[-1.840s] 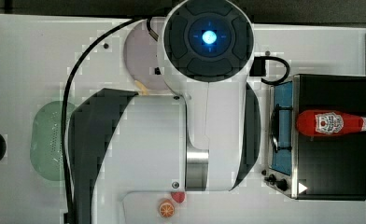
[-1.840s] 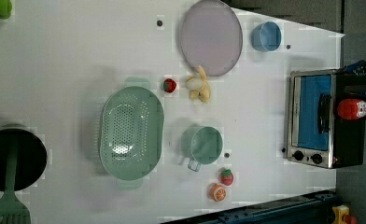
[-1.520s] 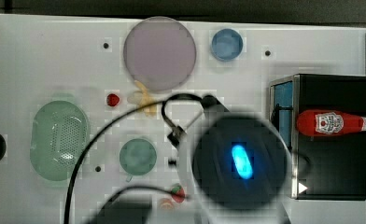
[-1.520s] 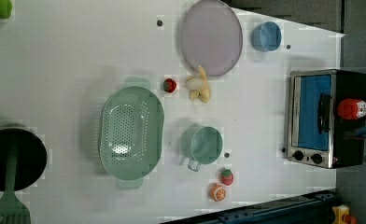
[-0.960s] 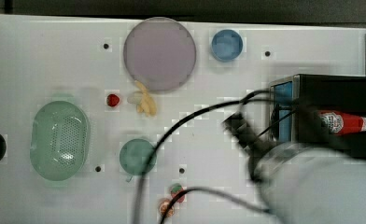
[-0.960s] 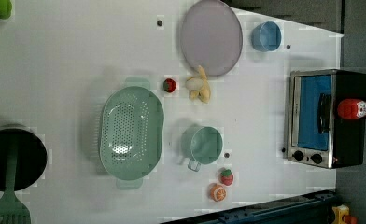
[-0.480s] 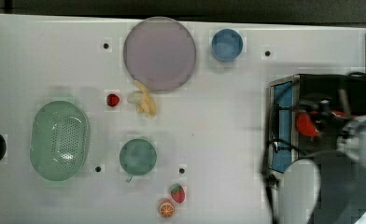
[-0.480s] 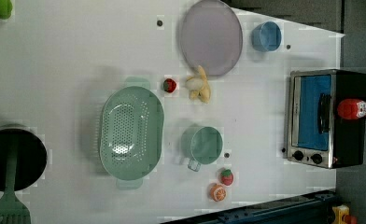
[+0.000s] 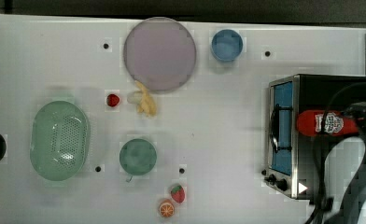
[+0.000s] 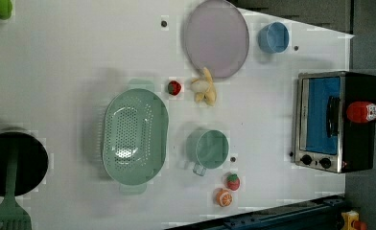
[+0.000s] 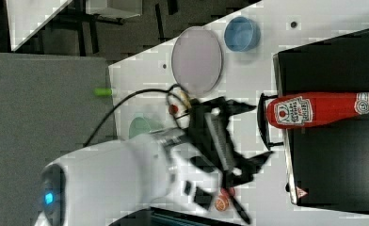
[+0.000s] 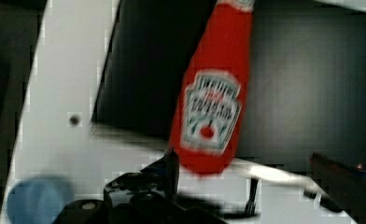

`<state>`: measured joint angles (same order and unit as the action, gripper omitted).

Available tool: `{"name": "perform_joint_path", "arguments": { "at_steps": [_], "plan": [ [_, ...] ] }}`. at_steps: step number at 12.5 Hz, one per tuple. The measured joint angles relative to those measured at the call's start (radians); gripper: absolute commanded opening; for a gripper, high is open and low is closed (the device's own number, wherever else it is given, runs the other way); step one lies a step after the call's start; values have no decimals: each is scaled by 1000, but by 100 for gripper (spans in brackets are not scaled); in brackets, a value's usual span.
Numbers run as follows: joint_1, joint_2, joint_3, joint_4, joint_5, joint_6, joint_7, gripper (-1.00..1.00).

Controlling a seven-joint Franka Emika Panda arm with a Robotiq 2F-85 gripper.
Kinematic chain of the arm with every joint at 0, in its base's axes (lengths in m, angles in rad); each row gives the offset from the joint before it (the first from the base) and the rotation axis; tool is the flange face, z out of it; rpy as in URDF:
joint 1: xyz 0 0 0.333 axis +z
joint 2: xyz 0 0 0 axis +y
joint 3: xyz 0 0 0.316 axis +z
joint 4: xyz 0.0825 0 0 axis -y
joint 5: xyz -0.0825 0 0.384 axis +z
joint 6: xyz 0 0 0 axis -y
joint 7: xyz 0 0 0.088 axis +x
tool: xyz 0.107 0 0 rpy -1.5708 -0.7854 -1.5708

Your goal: Pick Ketchup from oven and place it on table.

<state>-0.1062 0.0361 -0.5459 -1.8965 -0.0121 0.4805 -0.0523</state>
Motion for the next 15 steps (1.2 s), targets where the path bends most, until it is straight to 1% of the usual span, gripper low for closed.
{"name": "perform_joint_path", "arguments": {
  "at_steps": [1, 2, 3, 5, 6, 7, 9, 10, 12, 13, 15],
  "plan": [
    [-8, 35, -5, 6, -7, 33, 0, 100],
    [-5, 65, -17, 3, 19, 58, 0, 100],
    [-5, 104, -29, 10, 86, 92, 0, 100],
    [-14, 178, -40, 16, 147, 102, 0, 100],
    [-25, 211, -39, 17, 187, 111, 0, 100],
    [-36, 247, -36, 25, 207, 120, 0, 100],
    [-45, 288, -29, 29, 222, 121, 0, 100],
    [-41, 295, -27, 28, 241, 112, 0, 100],
    [-31, 313, -24, 25, 239, 129, 0, 100],
    [-34, 325, -17, 31, 239, 138, 0, 92],
    [-32, 333, -19, 28, 241, 153, 0, 43]
  ]
}}
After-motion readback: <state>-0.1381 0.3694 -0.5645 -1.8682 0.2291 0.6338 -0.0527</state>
